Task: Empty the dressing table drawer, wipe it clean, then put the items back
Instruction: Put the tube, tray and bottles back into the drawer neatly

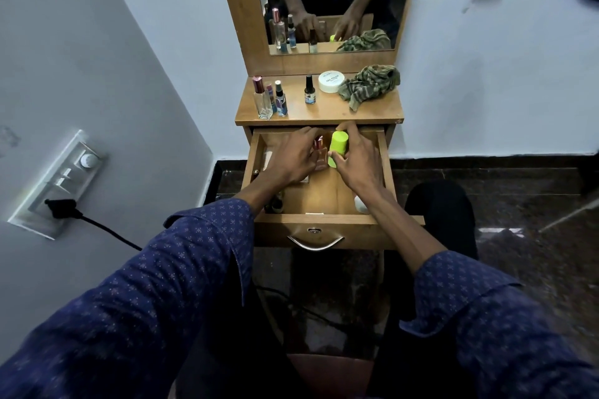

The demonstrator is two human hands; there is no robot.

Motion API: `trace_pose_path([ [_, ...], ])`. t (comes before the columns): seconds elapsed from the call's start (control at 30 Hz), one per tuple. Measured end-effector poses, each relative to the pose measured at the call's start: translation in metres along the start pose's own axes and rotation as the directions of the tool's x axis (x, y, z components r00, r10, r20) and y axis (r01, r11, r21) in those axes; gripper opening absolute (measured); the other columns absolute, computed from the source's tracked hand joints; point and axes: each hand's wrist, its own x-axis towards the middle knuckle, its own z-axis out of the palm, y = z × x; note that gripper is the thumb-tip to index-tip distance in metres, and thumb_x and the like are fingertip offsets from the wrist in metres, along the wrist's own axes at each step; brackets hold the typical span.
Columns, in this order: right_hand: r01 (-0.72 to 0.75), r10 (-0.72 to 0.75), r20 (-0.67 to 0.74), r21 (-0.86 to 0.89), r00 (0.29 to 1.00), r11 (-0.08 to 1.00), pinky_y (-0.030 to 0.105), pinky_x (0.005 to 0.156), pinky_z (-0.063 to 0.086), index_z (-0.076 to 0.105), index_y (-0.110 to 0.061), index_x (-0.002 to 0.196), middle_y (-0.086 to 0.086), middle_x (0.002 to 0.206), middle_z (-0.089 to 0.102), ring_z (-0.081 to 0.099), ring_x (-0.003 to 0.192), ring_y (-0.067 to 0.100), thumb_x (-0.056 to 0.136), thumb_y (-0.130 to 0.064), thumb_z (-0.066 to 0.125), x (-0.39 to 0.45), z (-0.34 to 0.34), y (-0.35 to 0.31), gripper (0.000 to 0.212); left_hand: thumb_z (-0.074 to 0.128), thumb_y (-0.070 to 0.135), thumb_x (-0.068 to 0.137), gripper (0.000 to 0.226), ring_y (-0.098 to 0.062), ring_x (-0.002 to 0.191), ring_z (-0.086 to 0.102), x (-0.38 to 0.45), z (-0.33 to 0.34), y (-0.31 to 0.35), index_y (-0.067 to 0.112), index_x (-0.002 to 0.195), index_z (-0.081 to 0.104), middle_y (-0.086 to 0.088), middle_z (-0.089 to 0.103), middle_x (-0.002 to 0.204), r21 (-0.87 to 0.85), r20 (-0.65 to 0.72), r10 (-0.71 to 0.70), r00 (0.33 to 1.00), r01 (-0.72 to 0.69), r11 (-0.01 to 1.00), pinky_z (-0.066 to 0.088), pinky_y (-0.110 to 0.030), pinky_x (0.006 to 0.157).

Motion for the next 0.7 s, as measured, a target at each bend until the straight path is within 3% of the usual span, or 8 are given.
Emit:
trace_pose_path([
  [0.2, -0.037, 0.037, 0.013, -0.047, 0.999, 0.998, 0.042, 0.067, 0.058, 0.045, -0.029, 0.119, 0.001, 0.101, 0.071, 0.069, 0.084, 0.025, 0.085, -0.026, 0.083, 0.0009, -0.001, 0.0074, 0.052, 0.077, 0.024, 0.089, 0.06, -0.028, 0.112, 0.066, 0.0043, 0.0071, 0.0074, 0.02, 0.145, 0.058, -0.004, 0.067, 0.13, 0.001, 0.063, 0.007, 0.998, -0.007, 1.0, 0.057, -0.046, 0.088],
  [0.4, -0.038, 0.043, 0.058, -0.094, 0.997, 0.995, 0.033, 0.067, 0.048, 0.049, -0.027, 0.122, 0.003, 0.105, 0.073, 0.07, 0.093, 0.029, 0.084, -0.026, 0.085, 0.0017, 0.0016, 0.0088, 0.052, 0.078, 0.025, 0.087, 0.056, -0.029, 0.114, 0.065, 0.0013, 0.0101, 0.0047, 0.017, 0.139, 0.061, -0.005, 0.066, 0.133, 0.051, 0.083, -0.024, 0.996, 0.02, 0.998, 0.057, -0.048, 0.09],
  [0.7, -0.081, 0.092, 0.108, -0.102, 0.99, 0.991, 0.032, 0.067, 0.04, 0.051, -0.023, 0.118, 0.005, 0.112, 0.072, 0.069, 0.098, 0.031, 0.082, -0.026, 0.087, 0.0025, 0.0051, 0.0113, 0.051, 0.079, 0.029, 0.088, 0.063, -0.029, 0.12, 0.065, -0.0027, 0.0069, 0.0071, 0.02, 0.146, 0.057, -0.006, 0.068, 0.136, 0.0, 0.07, -0.04, 0.997, 0.04, 0.999, 0.056, -0.045, 0.094],
])
